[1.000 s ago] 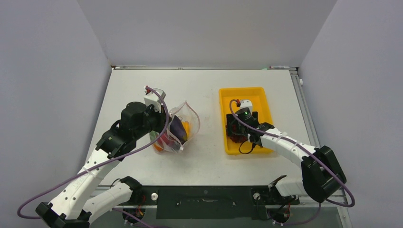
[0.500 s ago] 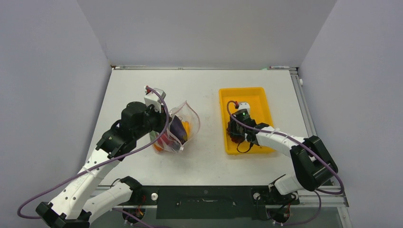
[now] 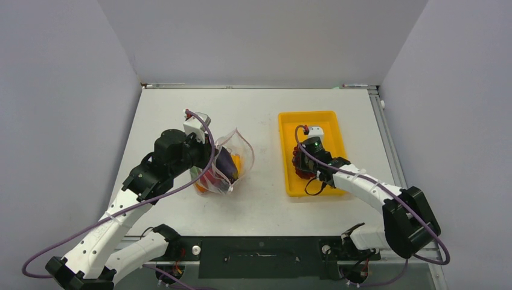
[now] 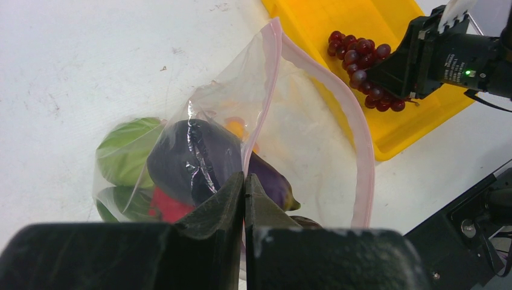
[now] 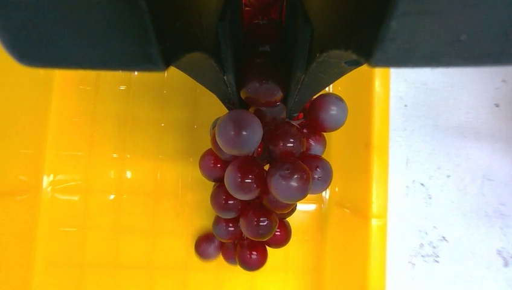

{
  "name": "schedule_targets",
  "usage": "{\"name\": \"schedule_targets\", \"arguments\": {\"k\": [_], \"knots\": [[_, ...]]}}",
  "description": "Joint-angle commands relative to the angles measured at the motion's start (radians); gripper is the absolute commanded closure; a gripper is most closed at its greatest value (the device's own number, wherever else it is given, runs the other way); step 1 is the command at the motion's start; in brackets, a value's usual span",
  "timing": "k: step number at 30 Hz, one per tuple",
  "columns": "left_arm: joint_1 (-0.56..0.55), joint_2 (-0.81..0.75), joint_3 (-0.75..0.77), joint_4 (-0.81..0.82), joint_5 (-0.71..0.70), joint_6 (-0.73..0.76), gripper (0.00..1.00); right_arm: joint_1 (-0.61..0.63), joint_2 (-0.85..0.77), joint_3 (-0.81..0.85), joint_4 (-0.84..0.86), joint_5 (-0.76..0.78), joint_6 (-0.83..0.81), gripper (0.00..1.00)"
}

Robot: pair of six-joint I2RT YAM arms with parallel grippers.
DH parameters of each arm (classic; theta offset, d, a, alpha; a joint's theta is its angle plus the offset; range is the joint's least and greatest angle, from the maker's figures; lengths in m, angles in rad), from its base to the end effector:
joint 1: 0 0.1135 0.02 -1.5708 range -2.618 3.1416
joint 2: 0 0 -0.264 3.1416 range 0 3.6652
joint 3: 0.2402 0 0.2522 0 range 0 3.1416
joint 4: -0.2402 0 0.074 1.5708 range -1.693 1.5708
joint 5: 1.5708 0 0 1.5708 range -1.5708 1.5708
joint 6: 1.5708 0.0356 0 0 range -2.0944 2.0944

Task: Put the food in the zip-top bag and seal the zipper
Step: Pick up the fake fruit from the bin, then place the fake fruit in the zipper food storage bag.

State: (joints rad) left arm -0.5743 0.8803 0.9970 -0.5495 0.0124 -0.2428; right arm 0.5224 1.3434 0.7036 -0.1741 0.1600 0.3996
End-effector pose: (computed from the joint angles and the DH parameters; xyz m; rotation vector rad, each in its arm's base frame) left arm 0.1573 -0.1023 0.3592 0.3453 2.0148 -0.5310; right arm 0.2349 0.1287 0.1932 -0.0704 2.3847 0.2505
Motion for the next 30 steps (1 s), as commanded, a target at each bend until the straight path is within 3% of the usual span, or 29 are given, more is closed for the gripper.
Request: {"name": "schedule_targets", "arguments": {"k": [1,14,30], "knots": [[-0.002,0.000,0.013,0.017,-0.005,0.001,1.00,-0.003,-0.113,0.028,0.005,0.030,-0.001,0.95],[-0.002,-0.001,0.013,0.017,-0.004,-0.001,1.00,0.049,-0.341,0.156,-0.036,-0.178,-0.038,0.95],[-0.002,-0.003,0.012,0.017,-0.005,-0.003,1.00,0.186,-0.399,0.316,-0.038,-0.469,-0.121,0.95]]}}
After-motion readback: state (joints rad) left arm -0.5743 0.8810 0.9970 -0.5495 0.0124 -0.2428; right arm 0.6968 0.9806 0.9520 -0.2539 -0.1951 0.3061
